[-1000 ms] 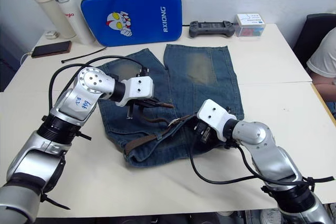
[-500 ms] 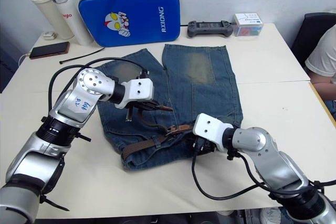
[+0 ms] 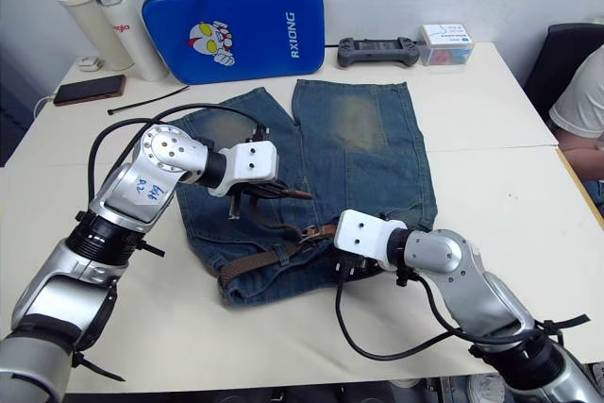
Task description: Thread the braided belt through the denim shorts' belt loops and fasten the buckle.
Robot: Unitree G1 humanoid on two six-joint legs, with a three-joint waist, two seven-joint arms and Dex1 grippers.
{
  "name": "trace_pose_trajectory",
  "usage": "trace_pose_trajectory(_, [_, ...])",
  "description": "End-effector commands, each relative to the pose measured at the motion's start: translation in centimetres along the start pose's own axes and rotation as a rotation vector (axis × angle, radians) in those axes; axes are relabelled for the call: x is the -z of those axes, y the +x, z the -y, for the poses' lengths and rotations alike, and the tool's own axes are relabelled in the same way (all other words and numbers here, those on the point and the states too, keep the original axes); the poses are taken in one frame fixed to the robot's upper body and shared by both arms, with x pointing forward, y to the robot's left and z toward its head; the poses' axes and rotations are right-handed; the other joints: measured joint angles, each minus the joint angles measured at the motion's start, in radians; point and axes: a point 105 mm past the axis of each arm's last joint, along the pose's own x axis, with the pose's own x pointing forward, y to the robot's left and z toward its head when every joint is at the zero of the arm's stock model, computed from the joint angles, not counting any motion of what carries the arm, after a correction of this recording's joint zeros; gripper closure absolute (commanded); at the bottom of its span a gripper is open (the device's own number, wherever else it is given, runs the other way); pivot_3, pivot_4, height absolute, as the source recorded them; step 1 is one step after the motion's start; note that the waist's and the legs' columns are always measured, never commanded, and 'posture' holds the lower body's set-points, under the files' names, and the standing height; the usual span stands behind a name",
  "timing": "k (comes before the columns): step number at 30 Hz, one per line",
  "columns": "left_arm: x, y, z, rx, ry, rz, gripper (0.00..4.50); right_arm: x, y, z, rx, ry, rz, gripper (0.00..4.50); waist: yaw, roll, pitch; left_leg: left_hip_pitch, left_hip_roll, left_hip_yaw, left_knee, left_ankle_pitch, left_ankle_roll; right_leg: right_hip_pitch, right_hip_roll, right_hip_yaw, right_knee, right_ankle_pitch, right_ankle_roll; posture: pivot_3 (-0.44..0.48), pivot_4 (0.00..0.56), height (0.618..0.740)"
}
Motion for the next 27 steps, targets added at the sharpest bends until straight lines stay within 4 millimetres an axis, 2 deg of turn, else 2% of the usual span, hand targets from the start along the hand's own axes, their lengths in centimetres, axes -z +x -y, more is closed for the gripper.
trace_pose_trajectory(1, [-1.1, -0.7, -0.1, -0.021, 0.022, 0.039, 4.50, -0.8, -0.4, 1.1, 0.074, -0.006, 0.034, 4.47, 0.000, 0.000, 0.000, 0.000, 0.000, 0.000, 0.000, 0.000, 0.000, 0.000, 0.000, 0.000, 0.000, 0.000, 0.000, 0.000, 0.150, 0.740])
trace_pose_trajectory(6, [-1.5, -0.6, 0.2, -0.010, 0.015, 0.049, 4.50, -1.1, -0.6, 2.5, 0.156, -0.009, 0.041, 4.47, 0.000, 0.000, 0.000, 0.000, 0.000, 0.000, 0.000, 0.000, 0.000, 0.000, 0.000, 0.000, 0.000, 0.000, 0.000, 0.000, 0.150, 0.740])
trace_pose_trajectory(17, [-0.8, -1.0, 0.0, -0.012, 0.053, 0.000, 4.50, -0.9, -0.6, 2.7, 0.159, 0.000, 0.025, 4.47, 0.000, 0.000, 0.000, 0.000, 0.000, 0.000, 0.000, 0.000, 0.000, 0.000, 0.000, 0.000, 0.000, 0.000, 0.000, 0.000, 0.150, 0.740])
trace_pose_trajectory(27, [-1.8, 0.1, 0.5, 0.011, 0.167, -0.006, 4.50, -1.1, -0.7, 3.1, 0.169, 0.020, 0.029, 4.47, 0.000, 0.000, 0.000, 0.000, 0.000, 0.000, 0.001, 0.000, 0.000, 0.000, 0.000, 0.000, 0.000, 0.000, 0.000, 0.000, 0.150, 0.740])
